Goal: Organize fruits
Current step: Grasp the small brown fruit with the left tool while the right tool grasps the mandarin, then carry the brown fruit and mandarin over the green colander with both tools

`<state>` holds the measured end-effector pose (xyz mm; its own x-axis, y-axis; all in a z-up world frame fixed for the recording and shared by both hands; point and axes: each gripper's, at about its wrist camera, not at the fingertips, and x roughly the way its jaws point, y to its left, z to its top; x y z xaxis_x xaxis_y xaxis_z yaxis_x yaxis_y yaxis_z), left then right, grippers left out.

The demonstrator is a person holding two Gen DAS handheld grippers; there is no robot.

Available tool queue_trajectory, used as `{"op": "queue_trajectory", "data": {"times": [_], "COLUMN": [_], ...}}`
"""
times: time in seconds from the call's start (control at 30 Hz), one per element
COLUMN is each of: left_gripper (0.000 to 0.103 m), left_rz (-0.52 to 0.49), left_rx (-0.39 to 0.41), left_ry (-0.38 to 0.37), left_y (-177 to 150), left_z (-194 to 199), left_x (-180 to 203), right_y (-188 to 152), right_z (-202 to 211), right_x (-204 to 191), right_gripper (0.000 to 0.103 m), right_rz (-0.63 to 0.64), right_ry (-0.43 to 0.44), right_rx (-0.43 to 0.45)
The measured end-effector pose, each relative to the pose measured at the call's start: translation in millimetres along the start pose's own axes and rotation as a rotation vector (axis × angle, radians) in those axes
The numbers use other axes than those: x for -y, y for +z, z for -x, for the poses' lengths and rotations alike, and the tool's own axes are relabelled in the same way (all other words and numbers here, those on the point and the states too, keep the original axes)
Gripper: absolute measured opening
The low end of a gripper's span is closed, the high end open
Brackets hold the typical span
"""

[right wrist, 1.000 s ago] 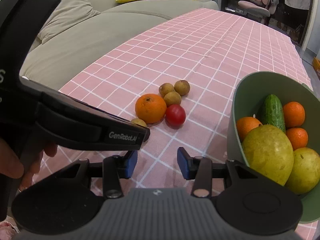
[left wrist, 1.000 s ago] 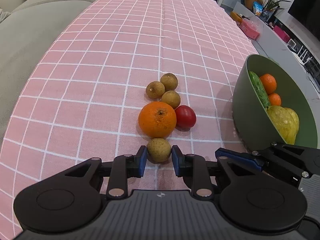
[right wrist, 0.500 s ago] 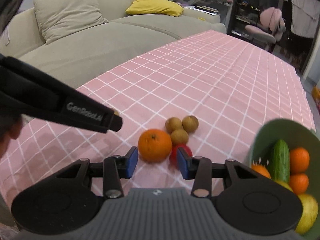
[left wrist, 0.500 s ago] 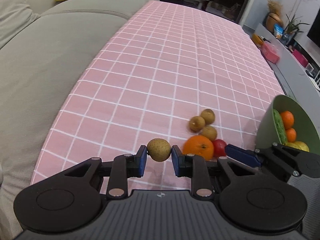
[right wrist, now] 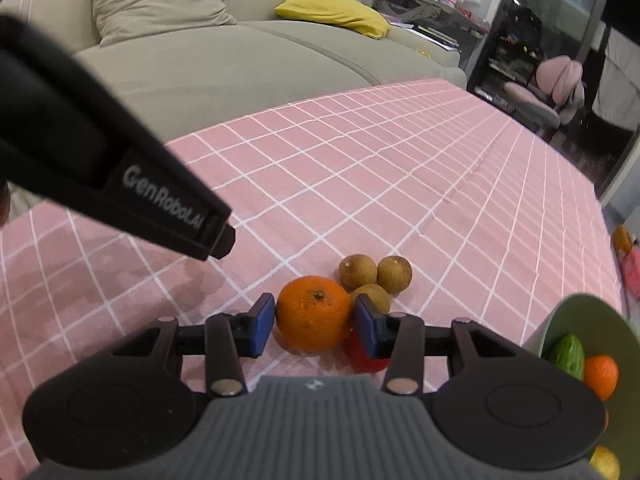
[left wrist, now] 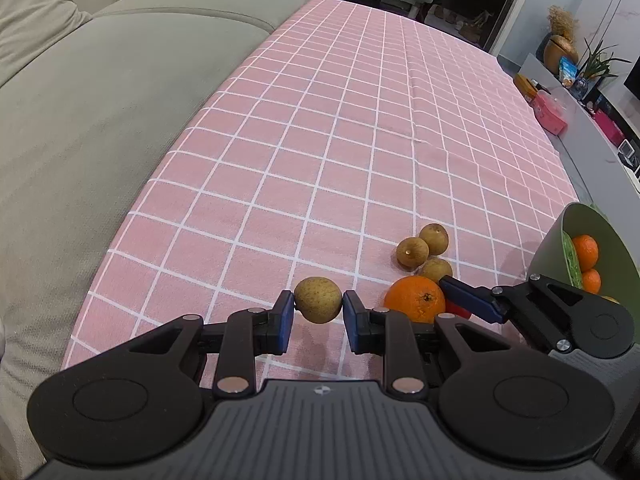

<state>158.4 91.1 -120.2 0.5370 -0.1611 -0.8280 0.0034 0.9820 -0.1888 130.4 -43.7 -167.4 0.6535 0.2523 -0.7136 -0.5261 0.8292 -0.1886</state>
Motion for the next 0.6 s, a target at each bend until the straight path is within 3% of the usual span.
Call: {"op": "queue_trajectory", "data": {"times": [0.37,0.6], "left_gripper": [0.029,0.029], "left_rz": [-0.023,-0.069], "left_rx": [0.039,0.094], "left_ry": [-0.019,-0.085], "left_y": [6.3,14.1], "left_z": [18.4,44.0], "left_x": [8.9,31.2], "right_y": [3.0,4.2], "right_z": [22.1,73.2], "right_x": [-1.6,16.7], "right_gripper": [0.04,0.04], "right_rz": [0.049,-0.05], "right_ry": [-0.01,0.027], "right_rx": [0.035,0.062]}}
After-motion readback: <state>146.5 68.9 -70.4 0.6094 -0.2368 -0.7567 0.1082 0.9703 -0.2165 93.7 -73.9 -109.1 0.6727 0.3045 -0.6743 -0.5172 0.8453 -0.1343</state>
